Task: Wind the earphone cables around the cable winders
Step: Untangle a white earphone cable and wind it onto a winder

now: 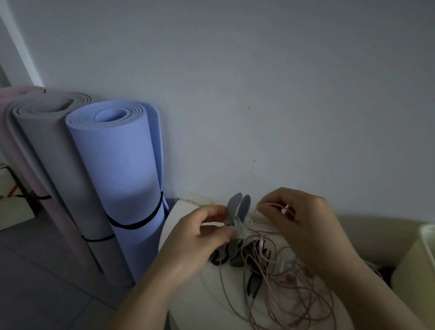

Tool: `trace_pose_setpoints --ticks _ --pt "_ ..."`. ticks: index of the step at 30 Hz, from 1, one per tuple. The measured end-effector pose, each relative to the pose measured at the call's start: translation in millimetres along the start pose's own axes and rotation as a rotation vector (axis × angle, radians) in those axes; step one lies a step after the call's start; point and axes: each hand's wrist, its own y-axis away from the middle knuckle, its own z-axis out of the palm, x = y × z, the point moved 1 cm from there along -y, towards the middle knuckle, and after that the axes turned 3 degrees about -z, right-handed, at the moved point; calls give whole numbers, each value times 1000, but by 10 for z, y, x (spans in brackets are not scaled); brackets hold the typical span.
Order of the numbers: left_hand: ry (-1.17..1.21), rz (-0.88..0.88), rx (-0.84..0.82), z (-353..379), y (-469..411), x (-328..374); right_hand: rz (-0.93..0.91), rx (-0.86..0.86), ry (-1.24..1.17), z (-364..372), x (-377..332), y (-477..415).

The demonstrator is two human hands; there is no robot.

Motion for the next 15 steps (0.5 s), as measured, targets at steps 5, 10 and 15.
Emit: trace_pose_setpoints --ticks 5,10,15 --pt "-58 31 -137 45 10 14 136 30 -246 -17 58 -9" --pt "66 51 -265 40 30 29 282 64 -437 -13 148 -29" --pt "262 49 -338 50 25 -2 429 -51 -779 151 225 -29"
